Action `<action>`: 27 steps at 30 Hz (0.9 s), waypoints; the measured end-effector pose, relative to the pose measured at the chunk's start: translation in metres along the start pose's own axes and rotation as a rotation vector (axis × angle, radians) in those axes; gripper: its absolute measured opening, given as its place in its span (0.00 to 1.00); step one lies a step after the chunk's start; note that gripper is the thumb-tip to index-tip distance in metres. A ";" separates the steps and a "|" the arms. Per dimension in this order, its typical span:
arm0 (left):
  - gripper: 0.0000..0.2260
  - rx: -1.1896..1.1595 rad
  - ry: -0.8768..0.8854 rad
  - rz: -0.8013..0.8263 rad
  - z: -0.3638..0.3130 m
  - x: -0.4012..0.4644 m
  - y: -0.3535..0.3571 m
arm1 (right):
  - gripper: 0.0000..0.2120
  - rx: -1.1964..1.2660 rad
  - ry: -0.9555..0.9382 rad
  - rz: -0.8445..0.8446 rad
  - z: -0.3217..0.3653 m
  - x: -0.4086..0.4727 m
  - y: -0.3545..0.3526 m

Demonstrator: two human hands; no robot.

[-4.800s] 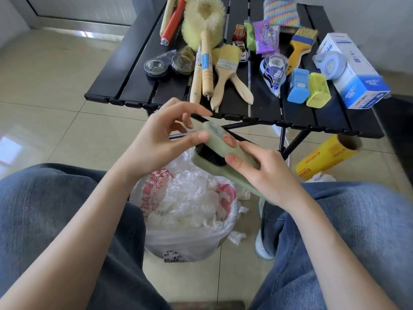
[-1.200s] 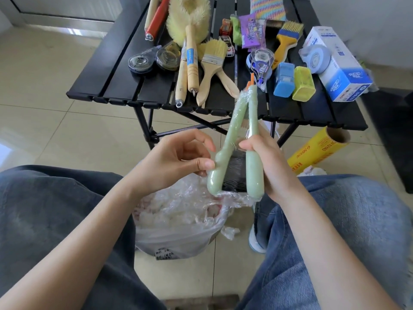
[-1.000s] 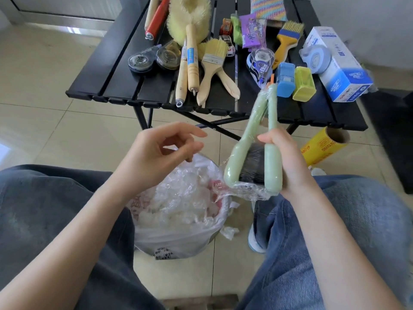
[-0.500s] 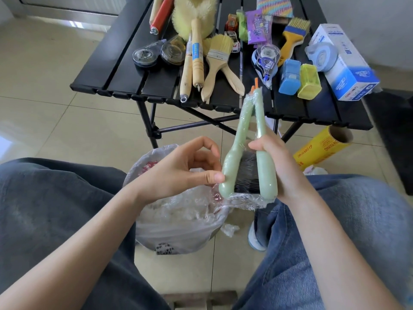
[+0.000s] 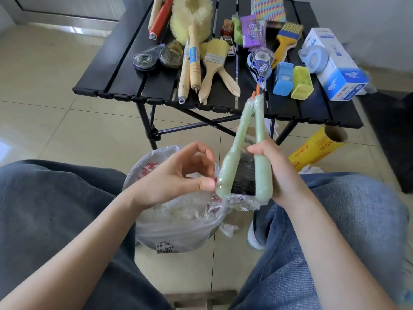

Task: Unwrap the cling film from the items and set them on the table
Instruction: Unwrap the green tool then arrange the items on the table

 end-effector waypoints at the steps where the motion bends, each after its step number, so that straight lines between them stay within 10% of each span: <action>1: 0.20 0.039 -0.011 0.010 0.001 -0.002 0.003 | 0.12 -0.024 -0.007 0.007 -0.001 -0.001 0.002; 7: 0.18 0.115 -0.057 0.059 -0.003 -0.009 0.010 | 0.12 -0.077 0.022 0.067 -0.008 -0.013 0.005; 14: 0.08 0.195 -0.001 -0.028 -0.016 -0.022 0.005 | 0.39 -0.114 0.083 -0.011 -0.017 -0.027 -0.003; 23: 0.10 0.872 0.294 -0.356 -0.045 -0.031 0.019 | 0.26 0.072 0.079 0.003 -0.011 -0.040 0.002; 27: 0.05 1.085 0.479 -0.232 -0.055 -0.033 0.031 | 0.23 0.097 0.088 0.001 -0.008 -0.044 0.003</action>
Point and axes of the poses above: each hand's wrist, its own x-axis towards the middle knuckle, its own y-axis out of the palm, z = x × y, the point moved 5 cm from there along x, towards the middle knuckle, and after that the axes turned 14 degrees about y, right-handed, at the moved point
